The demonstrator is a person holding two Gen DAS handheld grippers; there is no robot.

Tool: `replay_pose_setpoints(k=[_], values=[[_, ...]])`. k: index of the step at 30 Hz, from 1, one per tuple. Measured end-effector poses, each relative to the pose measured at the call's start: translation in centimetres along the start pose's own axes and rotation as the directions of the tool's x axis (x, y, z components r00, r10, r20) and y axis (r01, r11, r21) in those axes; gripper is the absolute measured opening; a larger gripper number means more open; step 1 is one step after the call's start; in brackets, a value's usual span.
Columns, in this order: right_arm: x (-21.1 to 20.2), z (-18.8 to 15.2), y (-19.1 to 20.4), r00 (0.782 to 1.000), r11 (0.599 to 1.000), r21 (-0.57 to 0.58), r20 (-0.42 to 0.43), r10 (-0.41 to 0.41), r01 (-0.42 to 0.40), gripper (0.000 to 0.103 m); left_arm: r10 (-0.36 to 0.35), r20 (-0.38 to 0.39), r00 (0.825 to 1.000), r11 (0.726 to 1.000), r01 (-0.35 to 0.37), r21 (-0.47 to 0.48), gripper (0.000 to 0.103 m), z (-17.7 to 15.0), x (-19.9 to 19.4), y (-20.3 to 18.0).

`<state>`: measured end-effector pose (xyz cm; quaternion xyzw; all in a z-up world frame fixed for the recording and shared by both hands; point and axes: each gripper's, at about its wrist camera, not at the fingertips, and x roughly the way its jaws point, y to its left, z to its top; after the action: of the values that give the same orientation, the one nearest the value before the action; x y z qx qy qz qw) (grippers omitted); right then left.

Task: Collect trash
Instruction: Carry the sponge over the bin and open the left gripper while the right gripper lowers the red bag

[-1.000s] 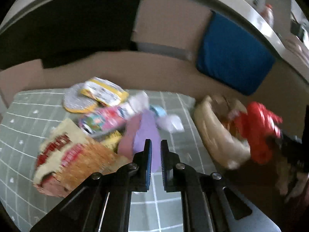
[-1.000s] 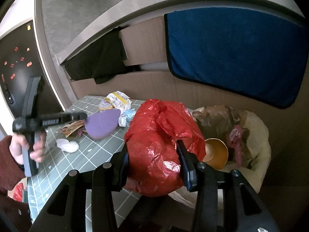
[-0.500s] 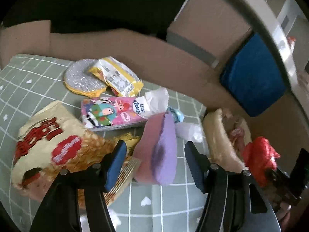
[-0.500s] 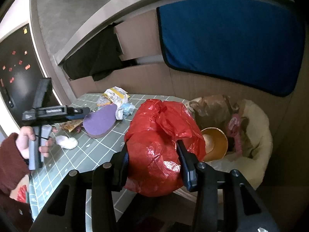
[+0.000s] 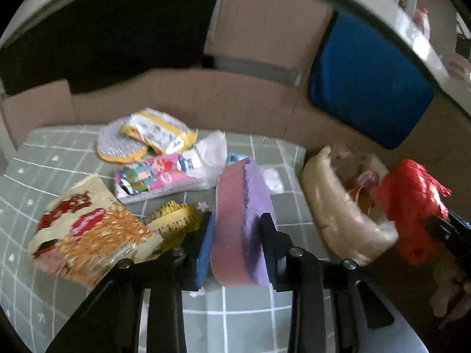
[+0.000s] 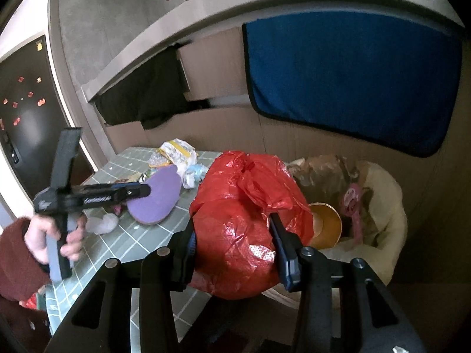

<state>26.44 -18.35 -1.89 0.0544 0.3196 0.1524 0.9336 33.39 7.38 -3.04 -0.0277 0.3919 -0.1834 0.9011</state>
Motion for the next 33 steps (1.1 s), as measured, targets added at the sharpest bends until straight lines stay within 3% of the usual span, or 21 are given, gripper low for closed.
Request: replay_pose_setpoints(k=[3, 8, 17, 25, 33], values=[[-0.8, 0.7, 0.8, 1.0, 1.0, -0.012, 0.024, -0.003, 0.003, 0.042, 0.045, 0.09, 0.995, 0.999, -0.046, 0.011, 0.032, 0.1, -2.9, -1.2], [-3.2, 2.6, 2.2, 0.992, 0.993, -0.079, 0.102, -0.074, 0.082, 0.042, 0.106, 0.242, 0.965, 0.99, -0.124, 0.062, 0.032, 0.7, -7.4, -4.6], [-9.1, 5.8, 0.6, 0.955, 0.98, -0.073, 0.247, -0.164, 0.187, 0.042, 0.011, 0.34, 0.94, 0.986, -0.067, 0.154, 0.032, 1.4, -10.9, -12.5], [-11.1, 5.4, -4.9, 0.945, 0.974, 0.024, 0.236, -0.224, 0.225, 0.042, -0.109, 0.309, 0.945, 0.976, 0.043, 0.213, 0.032, 2.7, -7.5, -17.3], [-7.2, 4.7, -8.5, 0.964, 0.978, 0.061, 0.163, -0.208, 0.2, 0.042, -0.112, 0.19, 0.975, 0.977, 0.073, 0.199, 0.032, 3.1, -0.6, -18.0]])
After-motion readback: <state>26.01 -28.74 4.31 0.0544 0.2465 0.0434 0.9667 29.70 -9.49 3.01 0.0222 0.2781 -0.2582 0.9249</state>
